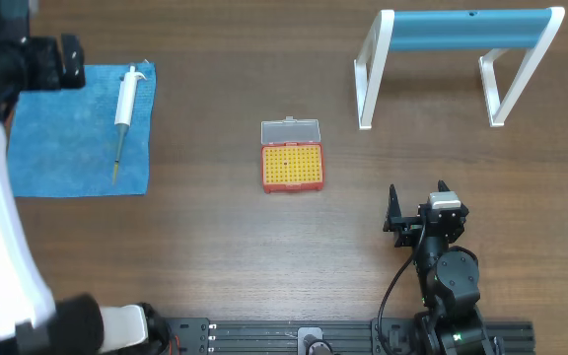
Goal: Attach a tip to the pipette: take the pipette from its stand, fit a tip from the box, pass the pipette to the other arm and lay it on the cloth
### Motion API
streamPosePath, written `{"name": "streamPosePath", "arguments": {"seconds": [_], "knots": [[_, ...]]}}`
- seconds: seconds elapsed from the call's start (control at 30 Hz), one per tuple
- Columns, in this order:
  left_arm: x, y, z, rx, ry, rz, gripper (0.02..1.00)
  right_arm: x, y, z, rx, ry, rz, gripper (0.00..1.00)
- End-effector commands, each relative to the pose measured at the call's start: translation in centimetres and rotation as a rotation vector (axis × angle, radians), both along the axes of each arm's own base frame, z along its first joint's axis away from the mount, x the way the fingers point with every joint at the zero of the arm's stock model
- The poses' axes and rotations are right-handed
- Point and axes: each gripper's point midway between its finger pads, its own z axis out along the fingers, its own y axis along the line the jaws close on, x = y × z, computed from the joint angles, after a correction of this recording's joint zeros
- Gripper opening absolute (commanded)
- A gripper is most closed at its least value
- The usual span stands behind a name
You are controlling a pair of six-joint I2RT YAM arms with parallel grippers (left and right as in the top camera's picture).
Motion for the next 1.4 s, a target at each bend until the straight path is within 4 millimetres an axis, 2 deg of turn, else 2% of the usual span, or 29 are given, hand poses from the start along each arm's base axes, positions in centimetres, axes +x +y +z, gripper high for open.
{"name": "streamPosePath", "arguments": {"seconds": [0.03, 0.13, 0.2, 0.27, 0.33, 0.4, 0.5, 0.57, 0.67, 0.77, 0.87, 0.97, 1.07, 1.13, 1.27, 1.3, 1.4], "knots": [[-6.4, -1.9, 8.3, 0.083, -0.236, -0.002, 0.998, -0.1, 0.2, -0.2, 0.015, 0.005, 0.007, 0.858], [-11.9, -4.3, 12.3, 0.108, -0.392, -0.033, 0.998, -0.1, 0.2, -0.2, 0.015, 0.005, 0.007, 0.858], [-15.7, -5.3, 13.1, 0.135, -0.46, -0.029, 0.996, -0.1, 0.2, -0.2, 0.015, 0.005, 0.007, 0.858], [-18.1, -5.8, 12.5, 0.152, -0.485, -0.015, 0.998, -0.1, 0.2, -0.2, 0.015, 0.005, 0.007, 0.858], [-20.5, -7.7, 9.7, 0.12, -0.486, -0.077, 0.996, -0.1, 0.2, -0.2, 0.015, 0.005, 0.007, 0.858], [-22.5, -8.3, 7.3, 0.115, -0.479, -0.081, 0.998, -0.1, 0.2, -0.2, 0.015, 0.005, 0.007, 0.858], [-24.7, -8.9, 6.9, 0.13, -0.531, -0.083, 0.998, -0.1, 0.2, -0.2, 0.015, 0.005, 0.007, 0.858], [-24.7, -9.0, 7.3, 0.14, -0.569, -0.087, 0.998, -0.1, 0.2, -0.2, 0.015, 0.005, 0.007, 0.862], [-23.0, -9.0, 7.9, 0.144, -0.621, -0.108, 0.996, -0.1, 0.2, -0.2, 0.015, 0.005, 0.007, 0.86], [-19.8, -9.6, 7.1, 0.122, -0.677, -0.186, 0.998, -0.1, 0.2, -0.2, 0.015, 0.005, 0.007, 0.858], [-17.5, -10.3, 6.6, 0.131, -0.783, -0.254, 0.998, -0.1, 0.2, -0.2, 0.015, 0.005, 0.007, 0.862], [-16.8, -9.5, 5.4, 0.107, -0.919, -0.181, 1.0, -0.1, 0.2, -0.2, 0.015, 0.005, 0.007, 0.858], [-16.8, -8.5, 2.4, 0.053, -1.019, -0.101, 0.998, -0.1, 0.2, -0.2, 0.015, 0.005, 0.007, 0.858], [-16.4, -8.3, -0.5, -0.001, -1.052, -0.076, 0.998, -0.1, 0.2, -0.2, 0.015, 0.005, 0.007, 0.858], [-14.8, -8.1, -5.4, -0.059, -1.06, -0.063, 0.998, -0.1, 0.2, -0.2, 0.015, 0.005, 0.007, 0.858], [-14.3, -7.9, -7.1, -0.086, -1.06, -0.047, 0.998, -0.1, 0.2, -0.2, 0.015, 0.005, 0.007, 0.858], [-13.6, -8.3, -9.8, -0.114, -1.071, -0.046, 0.998, -0.1, 0.2, -0.2, 0.015, 0.005, 0.007, 0.858]]}}
